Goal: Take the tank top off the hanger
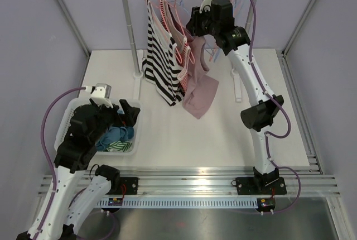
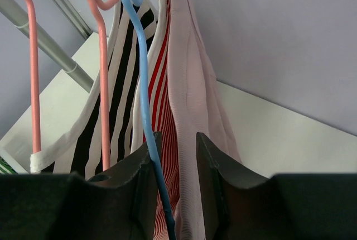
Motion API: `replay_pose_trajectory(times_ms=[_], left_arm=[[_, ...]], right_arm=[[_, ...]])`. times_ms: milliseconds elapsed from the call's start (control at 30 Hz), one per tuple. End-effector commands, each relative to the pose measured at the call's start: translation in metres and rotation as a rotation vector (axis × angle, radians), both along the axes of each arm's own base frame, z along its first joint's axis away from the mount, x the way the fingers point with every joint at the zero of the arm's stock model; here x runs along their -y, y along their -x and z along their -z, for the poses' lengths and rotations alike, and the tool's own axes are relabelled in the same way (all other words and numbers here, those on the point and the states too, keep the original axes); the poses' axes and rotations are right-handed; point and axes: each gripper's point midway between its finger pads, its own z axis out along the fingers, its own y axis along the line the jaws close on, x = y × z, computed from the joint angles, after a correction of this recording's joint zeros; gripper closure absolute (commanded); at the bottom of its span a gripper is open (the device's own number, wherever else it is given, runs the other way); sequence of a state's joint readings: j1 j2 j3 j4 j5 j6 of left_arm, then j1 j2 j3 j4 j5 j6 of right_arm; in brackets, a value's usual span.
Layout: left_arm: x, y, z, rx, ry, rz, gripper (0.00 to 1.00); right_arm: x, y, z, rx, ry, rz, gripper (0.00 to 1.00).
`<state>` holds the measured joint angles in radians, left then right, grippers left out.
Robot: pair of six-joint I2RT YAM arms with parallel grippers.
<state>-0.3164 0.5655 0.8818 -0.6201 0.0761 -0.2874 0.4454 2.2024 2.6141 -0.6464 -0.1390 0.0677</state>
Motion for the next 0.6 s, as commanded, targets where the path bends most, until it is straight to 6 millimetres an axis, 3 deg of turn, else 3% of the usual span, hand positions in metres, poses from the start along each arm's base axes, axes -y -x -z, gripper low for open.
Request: replay_pose_trajectory(times_ms=[0, 67, 167, 333, 567], left_arm=[[0.010, -0.002, -0.012, 0.059, 0.013, 0.056, 0.01], [0.011, -0.002, -0.011, 0.054, 0.014, 0.065, 0.01], [0.012, -0.001, -0.012, 0.057, 0.017, 0.072, 0.01], [0.014, 0.000, -0.010, 0.055, 0.018, 0.083, 0.01], [0.013, 0.002, -0.012, 0.063, 0.021, 0.081, 0.01]], right_arm=[[-0.004, -0.001, -0.056, 0.173, -0.057, 0.006, 0.62], [-0.006, -0.001, -0.058, 0.180, -0.061, -0.003, 0.68], [-0.007, -0.002, -0.057, 0.178, -0.067, -0.007, 1.00], [-0.004, -0.001, -0.061, 0.183, -0.070, 0.007, 1.00], [0.024, 0.020, -0.118, 0.292, -0.108, 0.096, 1.00]])
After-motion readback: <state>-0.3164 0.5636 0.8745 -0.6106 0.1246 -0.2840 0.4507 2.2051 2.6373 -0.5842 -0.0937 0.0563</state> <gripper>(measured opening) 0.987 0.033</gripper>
